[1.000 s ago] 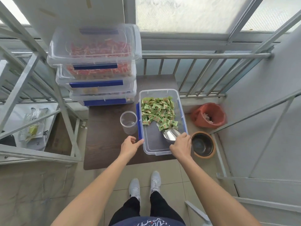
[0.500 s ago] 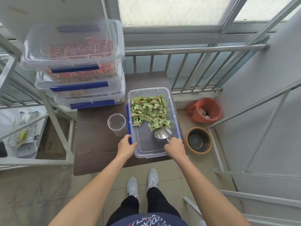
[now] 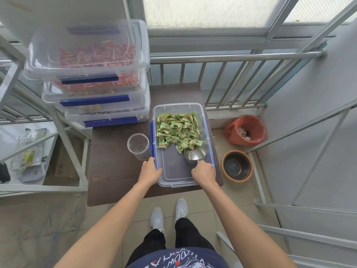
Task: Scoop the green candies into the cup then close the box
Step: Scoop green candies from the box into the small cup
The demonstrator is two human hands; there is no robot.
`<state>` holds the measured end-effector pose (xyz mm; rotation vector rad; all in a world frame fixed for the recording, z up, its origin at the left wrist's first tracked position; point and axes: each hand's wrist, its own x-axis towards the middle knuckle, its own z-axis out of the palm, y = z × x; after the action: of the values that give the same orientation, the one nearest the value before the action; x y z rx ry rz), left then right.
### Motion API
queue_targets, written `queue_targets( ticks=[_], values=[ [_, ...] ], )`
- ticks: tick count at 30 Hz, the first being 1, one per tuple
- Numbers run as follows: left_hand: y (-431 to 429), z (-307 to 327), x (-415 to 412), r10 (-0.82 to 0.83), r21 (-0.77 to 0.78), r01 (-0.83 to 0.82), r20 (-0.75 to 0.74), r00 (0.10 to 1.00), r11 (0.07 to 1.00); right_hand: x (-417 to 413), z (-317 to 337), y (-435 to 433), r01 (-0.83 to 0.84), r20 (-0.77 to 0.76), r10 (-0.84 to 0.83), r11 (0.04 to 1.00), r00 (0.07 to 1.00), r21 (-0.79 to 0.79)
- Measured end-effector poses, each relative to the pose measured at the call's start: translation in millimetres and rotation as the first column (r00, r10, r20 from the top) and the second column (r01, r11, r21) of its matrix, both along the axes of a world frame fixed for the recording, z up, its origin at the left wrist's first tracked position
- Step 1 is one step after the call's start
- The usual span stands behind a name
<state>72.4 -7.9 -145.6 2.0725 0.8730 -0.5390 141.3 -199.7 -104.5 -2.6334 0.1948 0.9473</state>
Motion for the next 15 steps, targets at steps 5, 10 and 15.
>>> queue_targets(
  ticks=[5, 10, 15],
  values=[
    [-3.8, 3.2, 8.9, -0.027, 0.035, 0.029, -0.059, 0.998, 0.999, 12.5, -11.7, 9.4, 0.063, -0.002, -0.063, 0.996, 0.998, 0.065],
    [-10.8, 3.7, 11.3, 0.007, 0.067, -0.002, -0.062, 0.998, 0.998, 26.5, -21.1, 22.9, 0.091, 0.031, -0.095, 0.989, 0.995, 0.120],
    [0.4, 0.3, 10.4, -0.013, 0.031, 0.014, -0.044, 0.999, 0.999, 51.5, -24.7, 40.0, 0.111, 0.054, -0.125, 0.971, 0.991, 0.212]
  ],
)
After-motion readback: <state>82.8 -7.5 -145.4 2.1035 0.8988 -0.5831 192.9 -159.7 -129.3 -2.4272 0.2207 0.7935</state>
